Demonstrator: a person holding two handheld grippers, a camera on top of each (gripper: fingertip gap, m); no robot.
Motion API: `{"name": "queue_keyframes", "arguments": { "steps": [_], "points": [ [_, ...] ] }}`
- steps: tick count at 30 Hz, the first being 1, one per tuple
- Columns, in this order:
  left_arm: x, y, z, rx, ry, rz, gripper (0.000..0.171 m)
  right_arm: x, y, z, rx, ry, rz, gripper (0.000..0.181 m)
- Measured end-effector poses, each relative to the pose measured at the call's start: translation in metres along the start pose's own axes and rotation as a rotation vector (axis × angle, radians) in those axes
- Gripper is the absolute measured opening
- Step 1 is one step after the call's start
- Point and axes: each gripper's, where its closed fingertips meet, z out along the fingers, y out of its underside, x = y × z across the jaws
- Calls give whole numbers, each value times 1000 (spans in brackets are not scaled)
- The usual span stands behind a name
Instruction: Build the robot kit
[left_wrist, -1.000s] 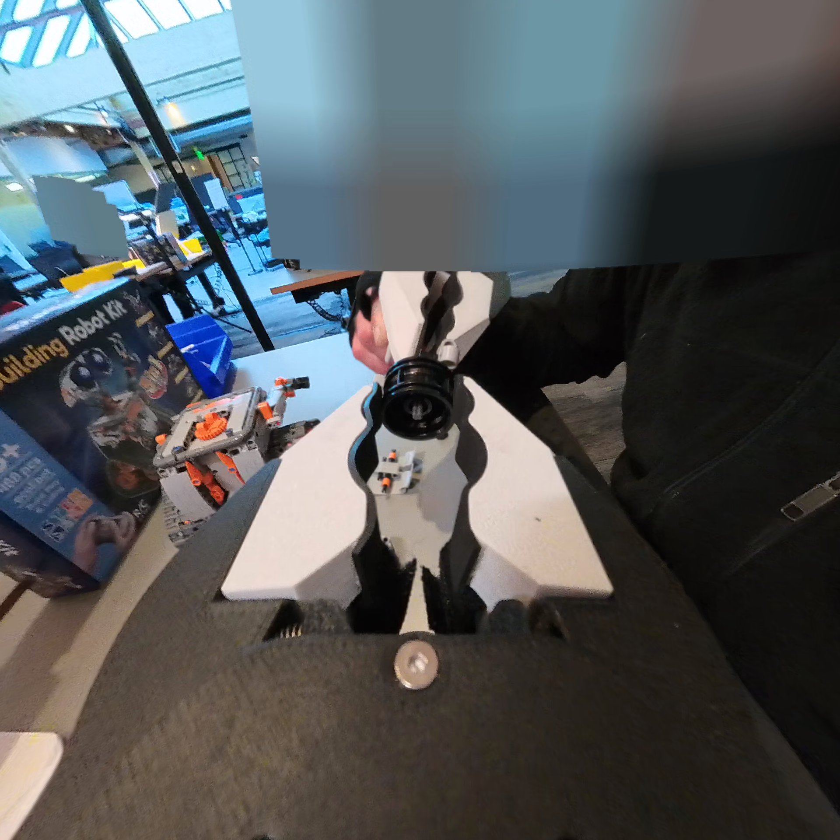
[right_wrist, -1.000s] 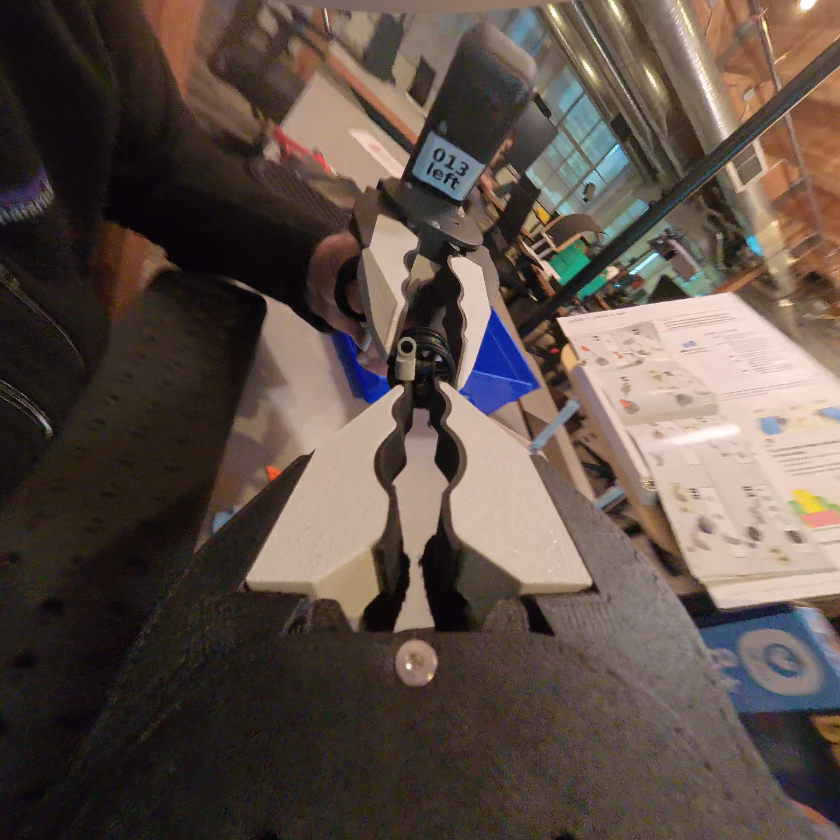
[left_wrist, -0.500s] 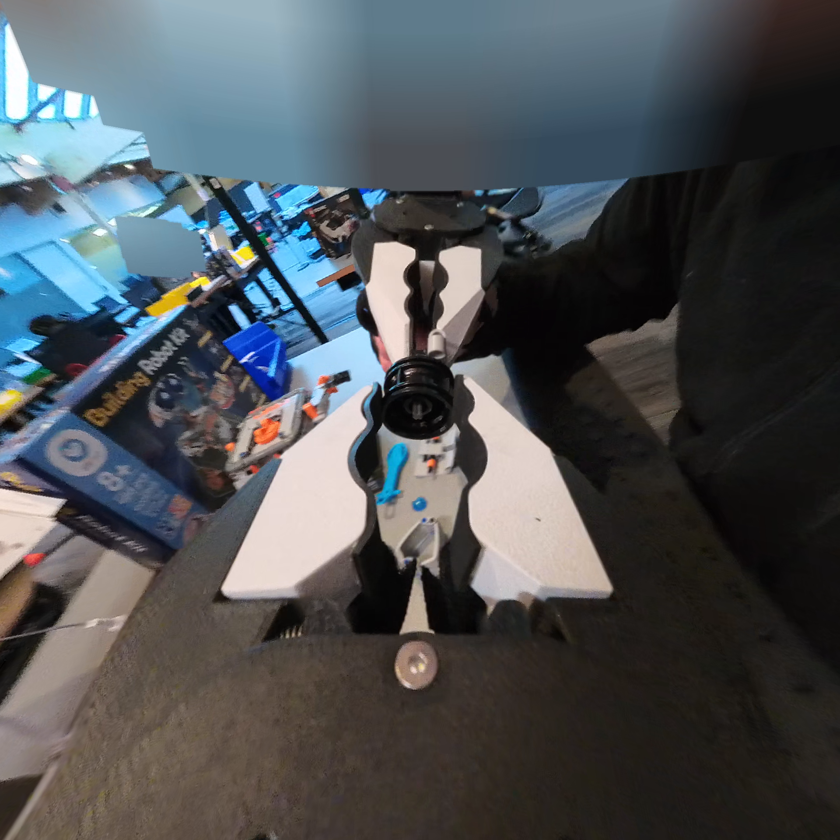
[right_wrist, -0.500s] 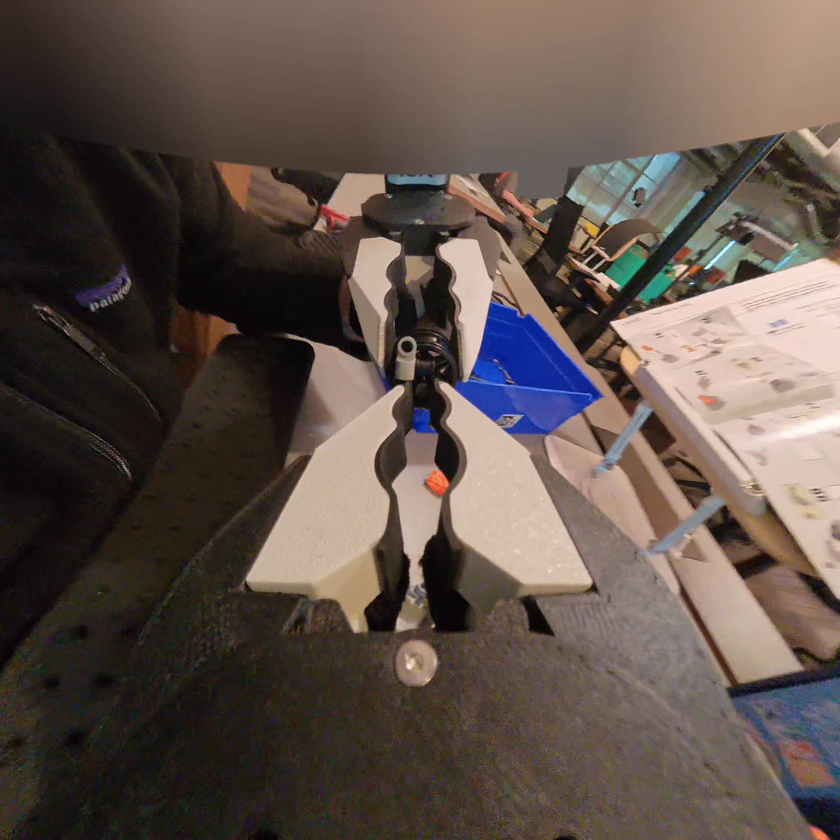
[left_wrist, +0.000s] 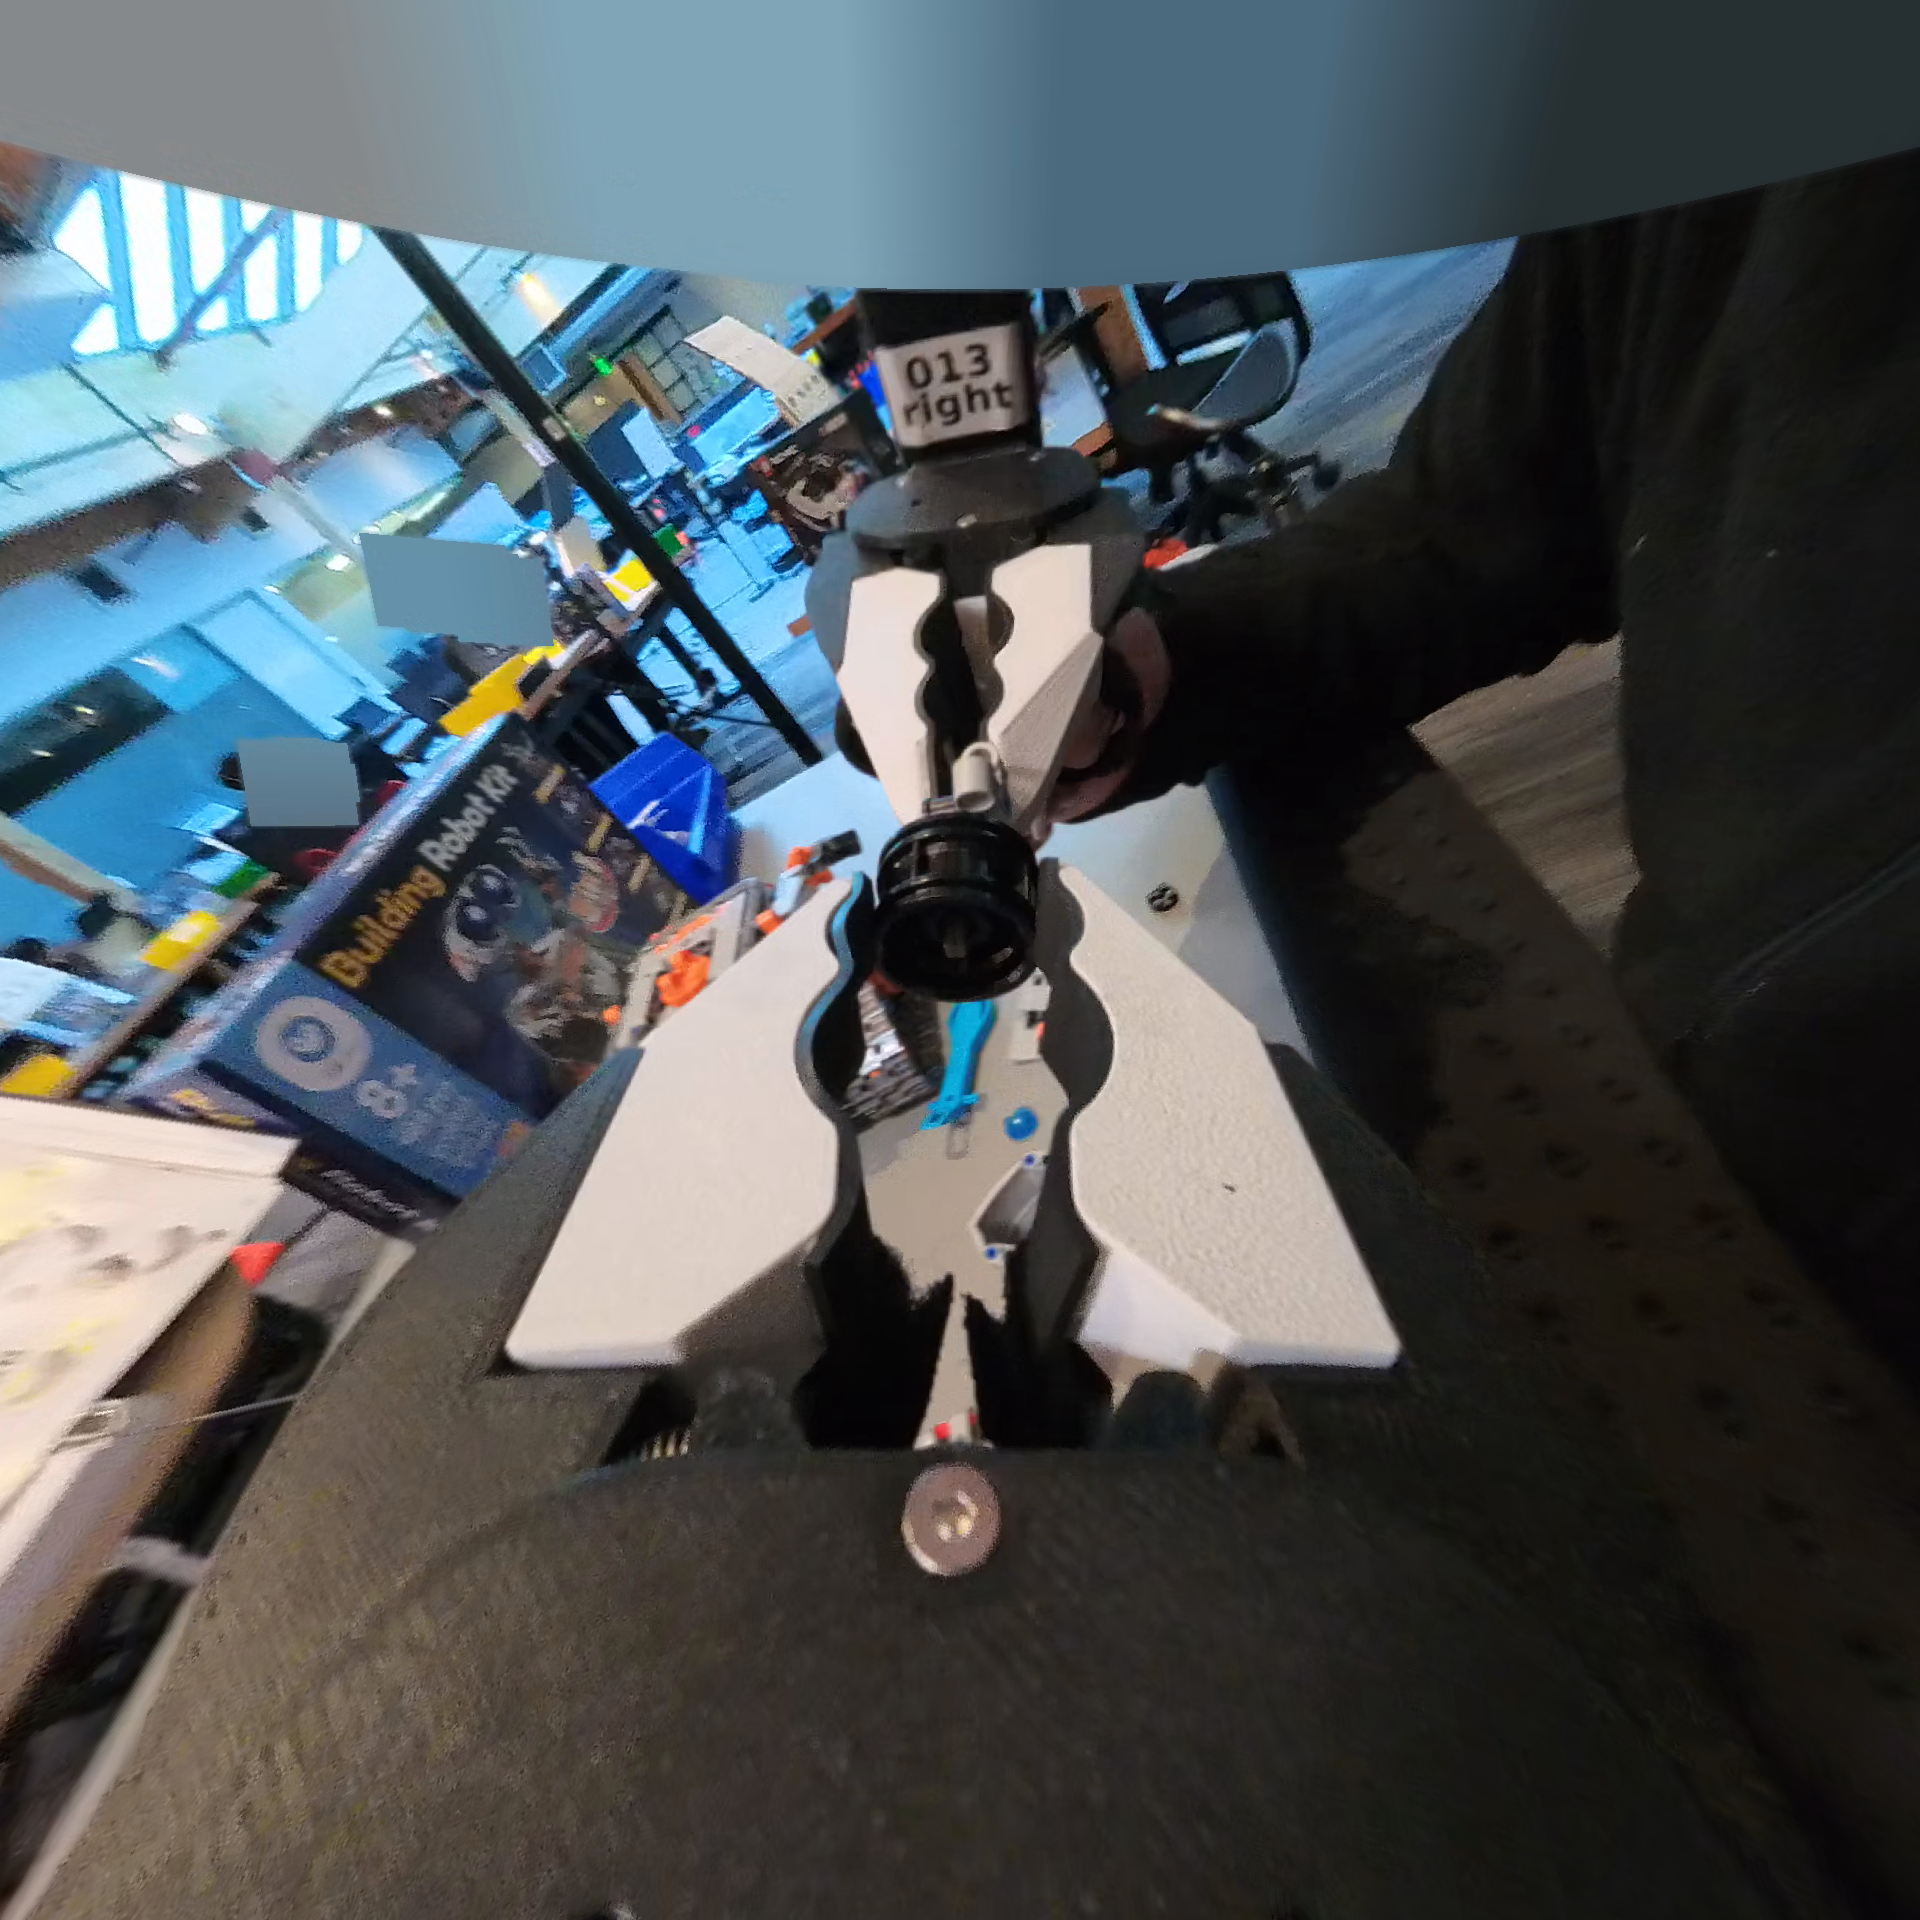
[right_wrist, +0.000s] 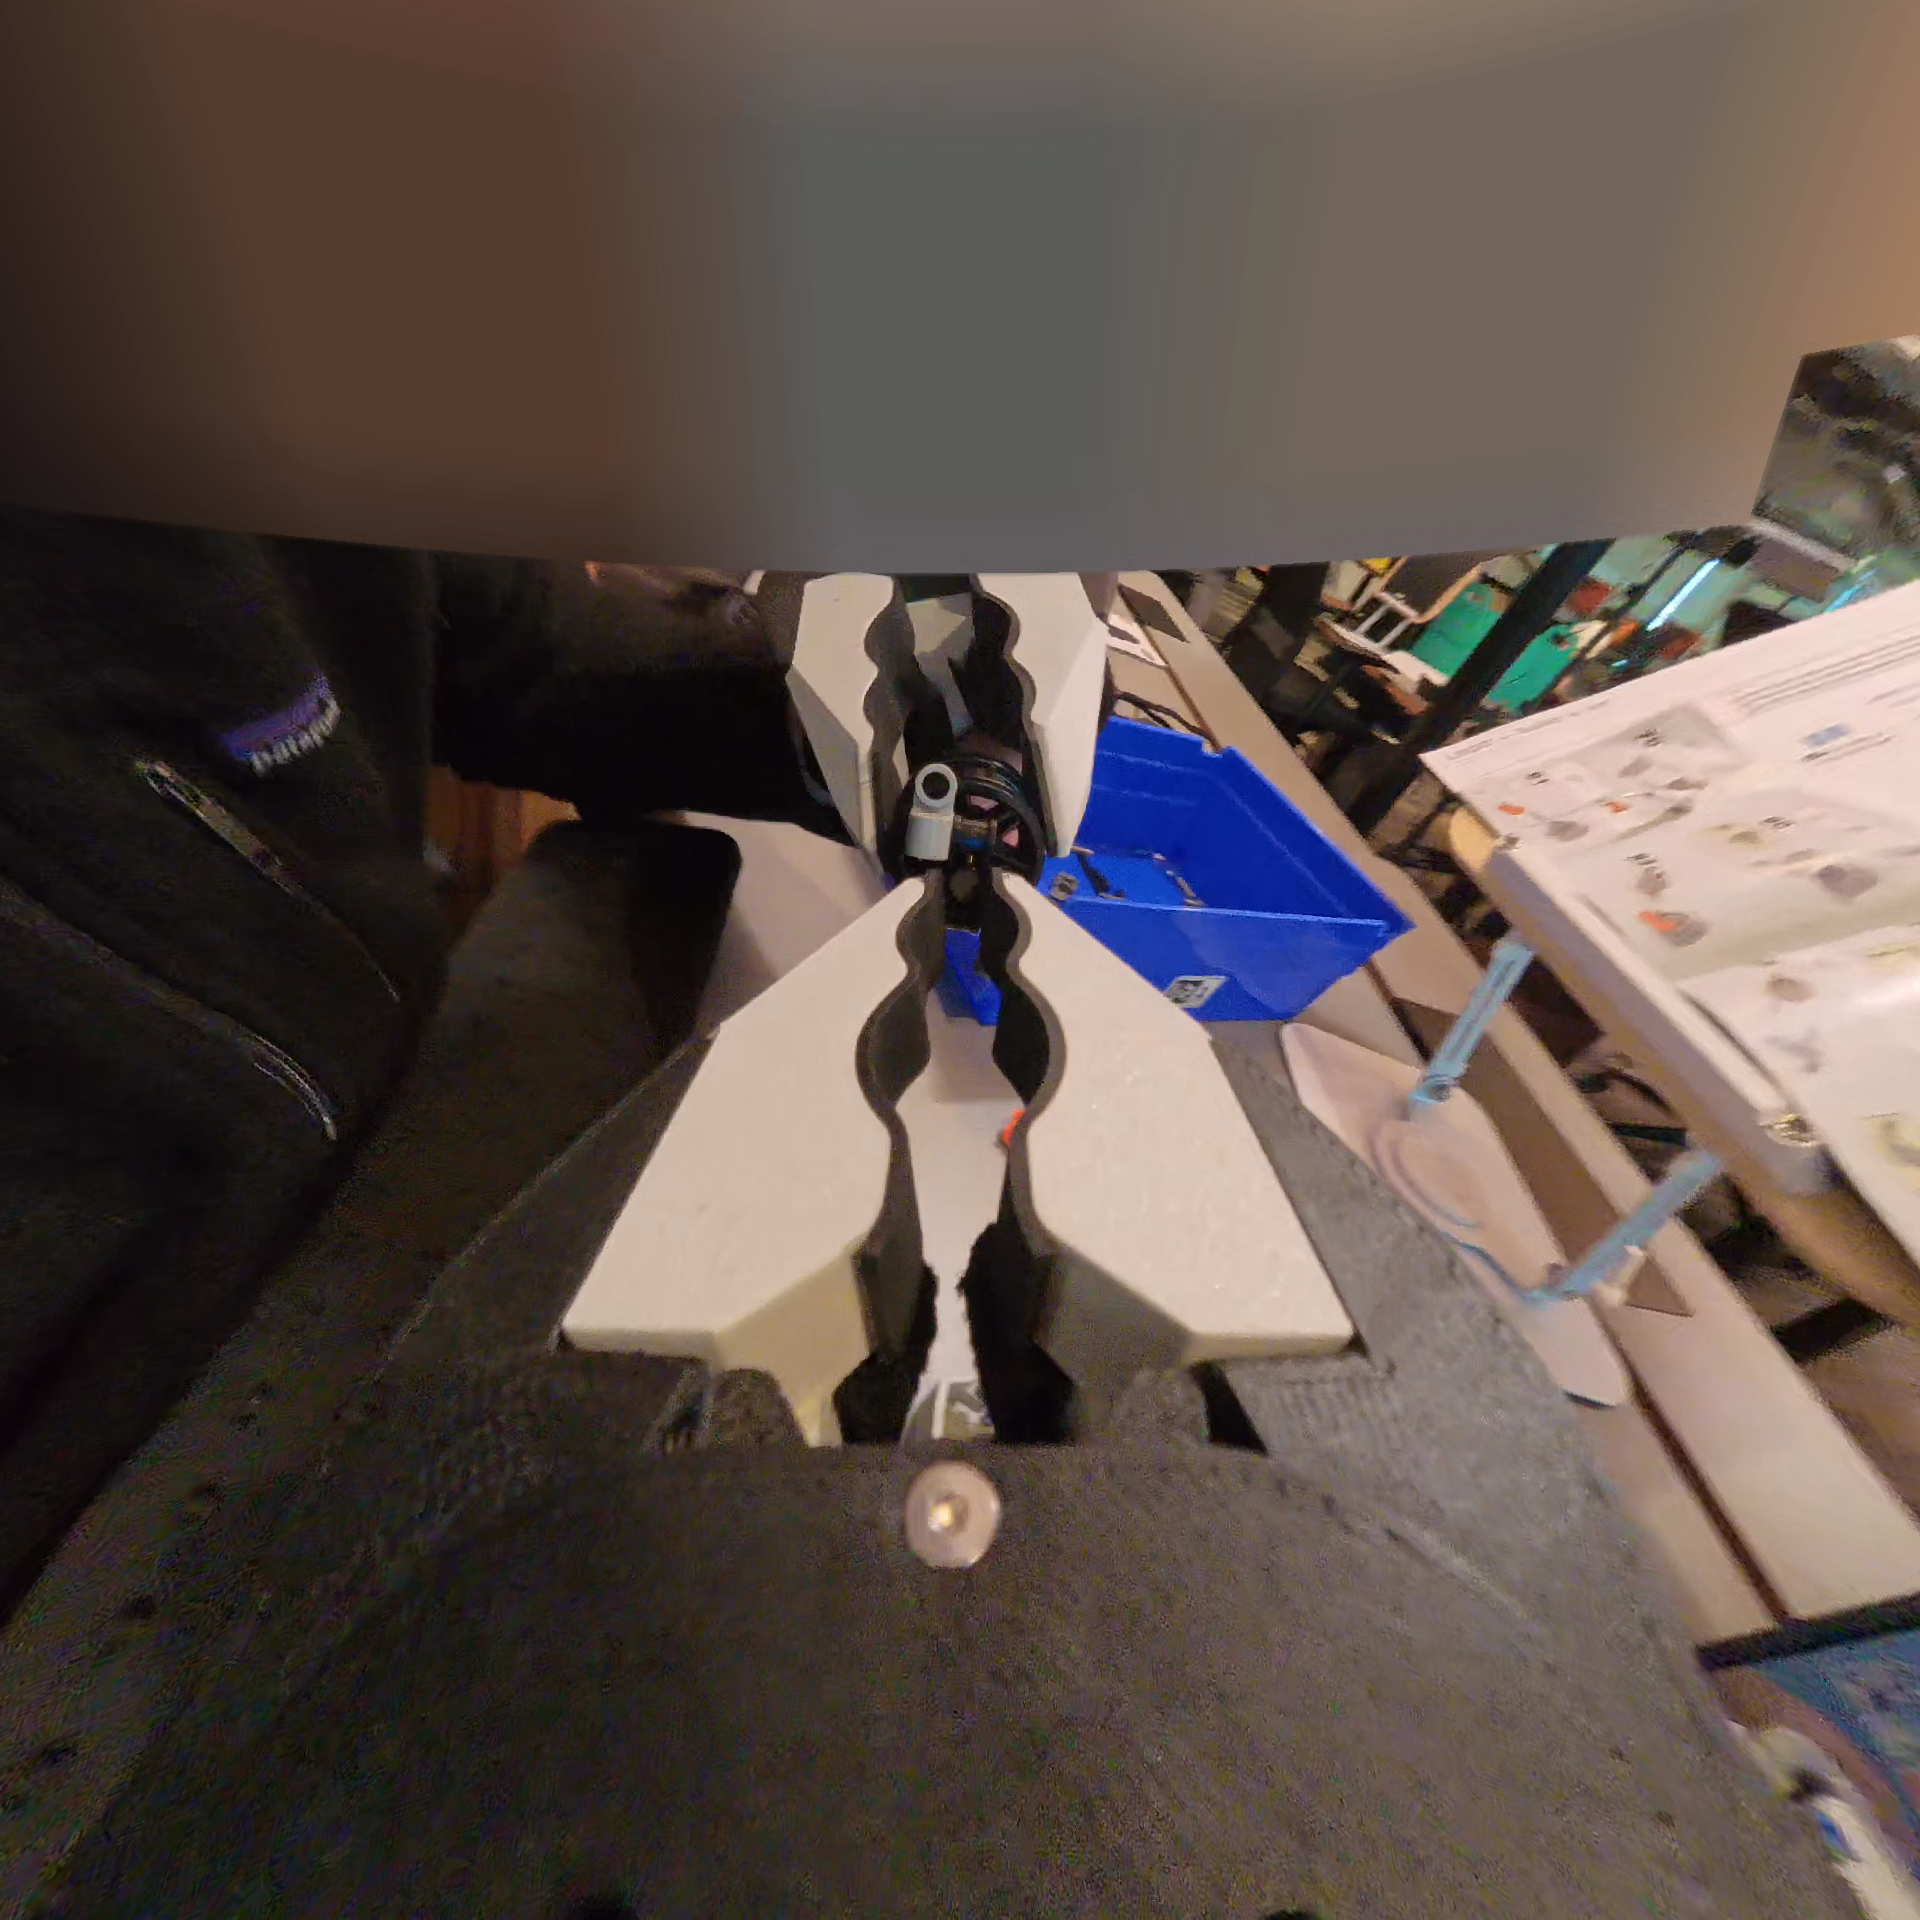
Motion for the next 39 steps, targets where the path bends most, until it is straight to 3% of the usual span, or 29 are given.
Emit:
{"name": "queue_keyframes", "arguments": {
  "steps": [5,9,11,19,21,22,23,25,30,34,39],
  "points": [
    [5,-2,4,117,138,-268,28,-3,2,-4,-120,97,-272,4],
    [5,0,7,143,173,-343,28,-3,5,-7,-190,144,-397,4],
    [7,-3,6,165,179,-349,28,-4,2,-7,-167,125,-357,4],
    [0,-2,-2,29,1,-7,28,-2,-3,-3,22,-24,48,0],
    [-38,0,-31,4,-193,39,28,12,-20,-25,183,-52,189,0],
    [-51,-12,-52,77,-232,-1,26,24,-21,-31,213,-17,230,0],
    [-54,-20,-56,90,-251,24,26,25,-11,-24,165,-4,215,0],
    [-39,-2,-35,-6,-188,62,28,18,-3,-12,128,-26,201,0],
    [-41,16,-22,4,-154,-30,28,28,13,-5,35,54,137,1],
    [-31,34,-2,-29,-98,-99,28,30,21,4,-46,138,40,15],
    [-32,36,5,2,-68,-173,29,34,28,2,-94,184,-67,16]
  ]
}}
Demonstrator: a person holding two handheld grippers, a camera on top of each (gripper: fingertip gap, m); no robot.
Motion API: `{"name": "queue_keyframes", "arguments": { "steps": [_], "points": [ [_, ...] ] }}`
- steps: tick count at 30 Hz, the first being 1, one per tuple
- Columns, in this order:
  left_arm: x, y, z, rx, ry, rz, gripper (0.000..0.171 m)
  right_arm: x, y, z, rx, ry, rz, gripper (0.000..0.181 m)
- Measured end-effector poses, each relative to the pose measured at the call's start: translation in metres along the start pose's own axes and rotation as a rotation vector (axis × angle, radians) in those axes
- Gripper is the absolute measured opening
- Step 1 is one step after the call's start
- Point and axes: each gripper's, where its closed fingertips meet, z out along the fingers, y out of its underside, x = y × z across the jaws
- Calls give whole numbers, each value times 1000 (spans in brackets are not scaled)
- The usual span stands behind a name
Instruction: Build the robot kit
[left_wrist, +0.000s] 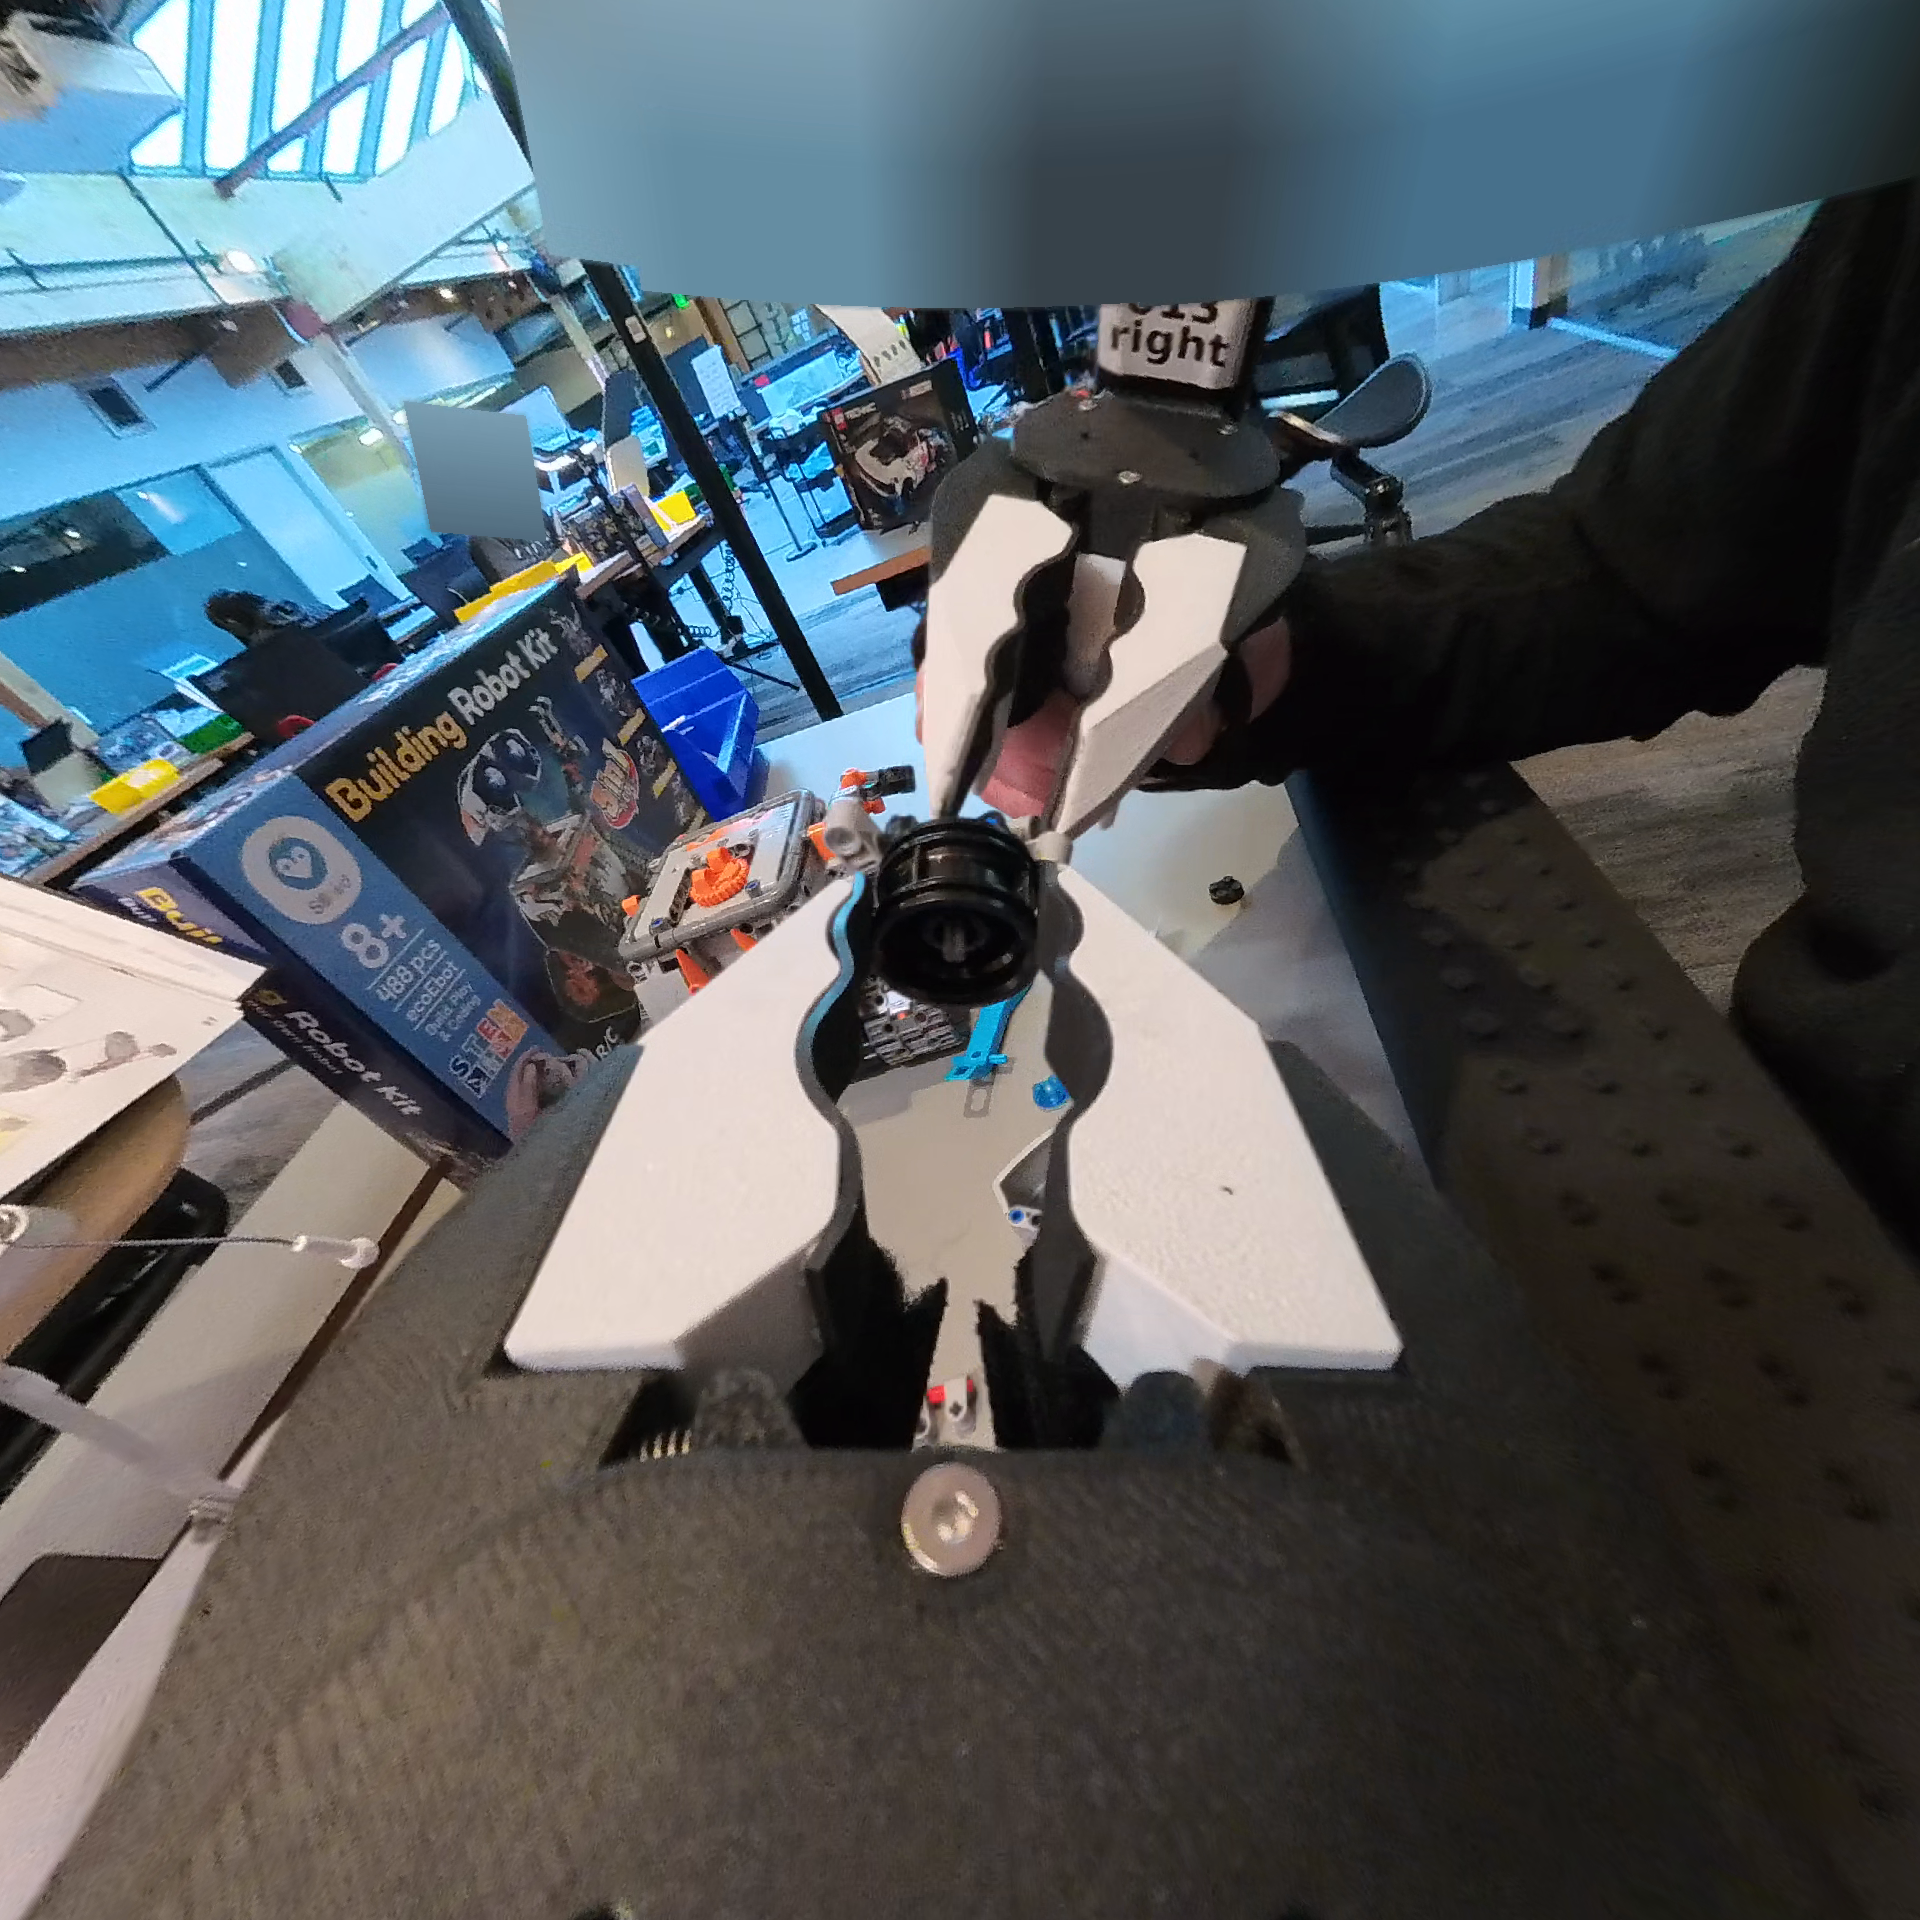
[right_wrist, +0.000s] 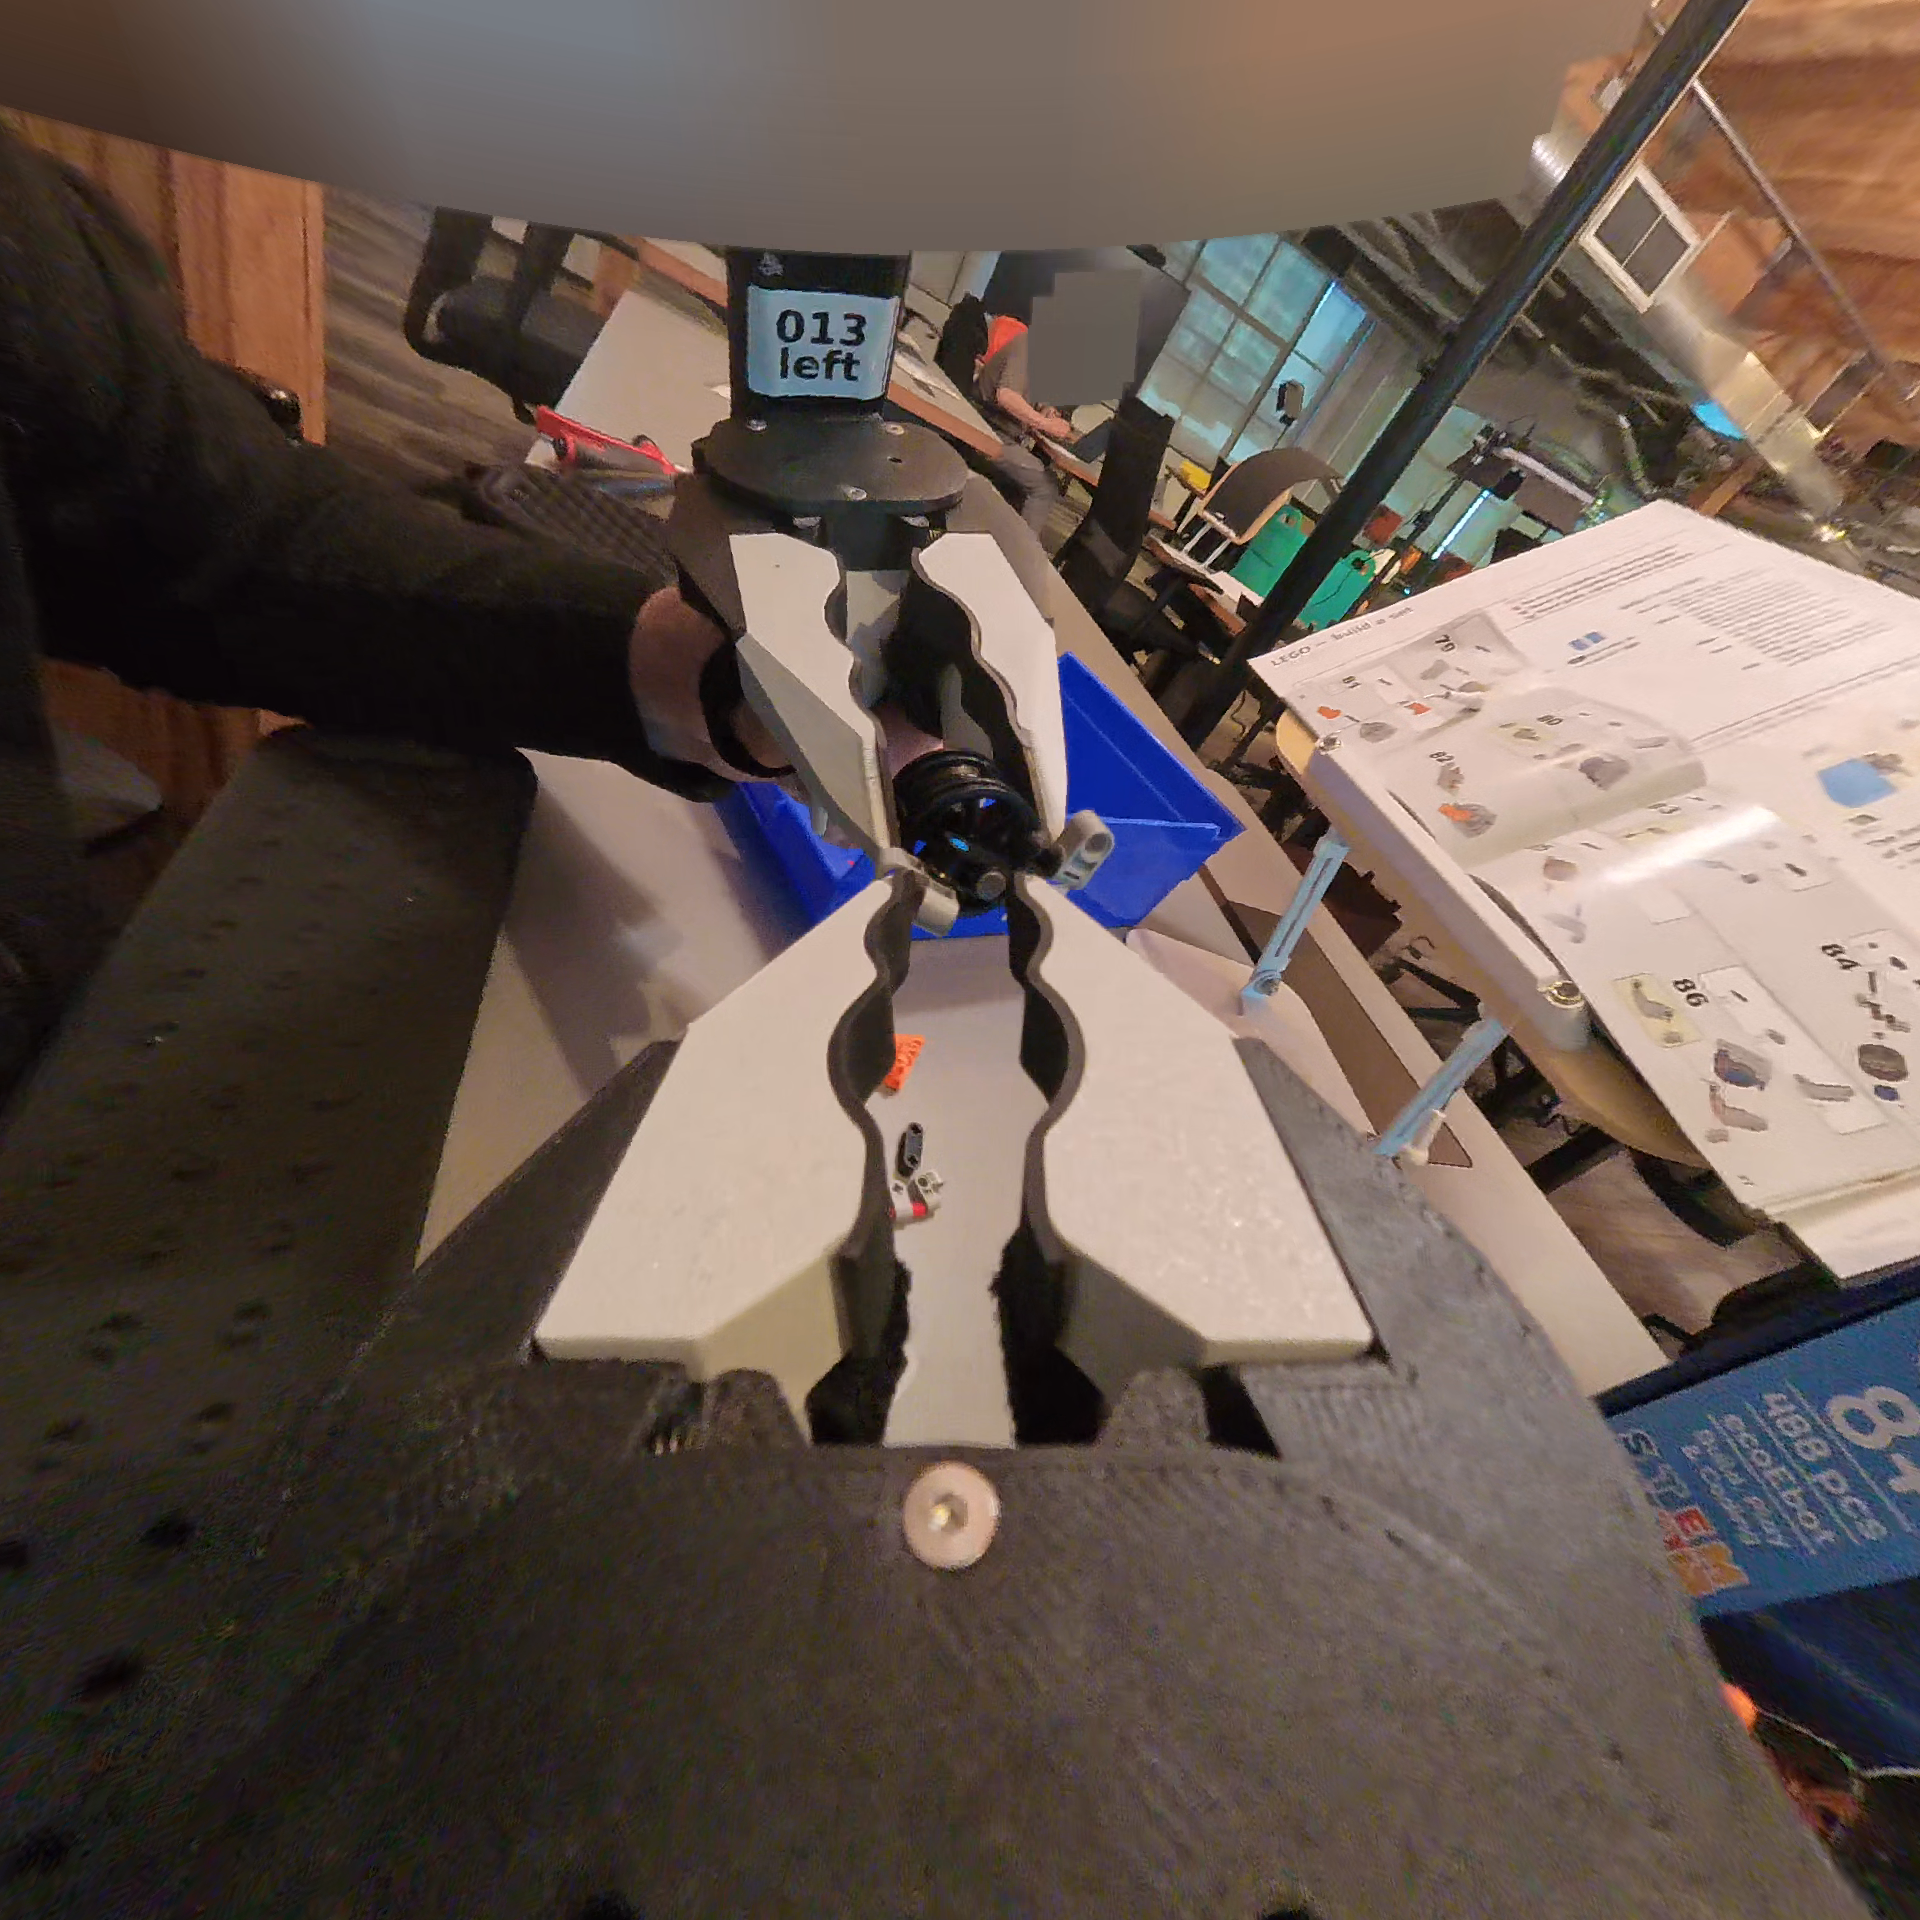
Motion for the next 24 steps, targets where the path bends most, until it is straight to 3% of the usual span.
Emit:
{"name": "queue_keyframes", "arguments": {
  "steps": [7,14,24],
  "points": [
    [2,3,3,-5,15,-6,29,-1,2,-2,-4,-27,-5,24],
    [3,5,7,-35,-38,115,29,5,7,-3,54,-153,325,33],
    [4,3,9,15,64,-95,29,-1,8,-6,-43,-27,-152,40]
  ]
}}
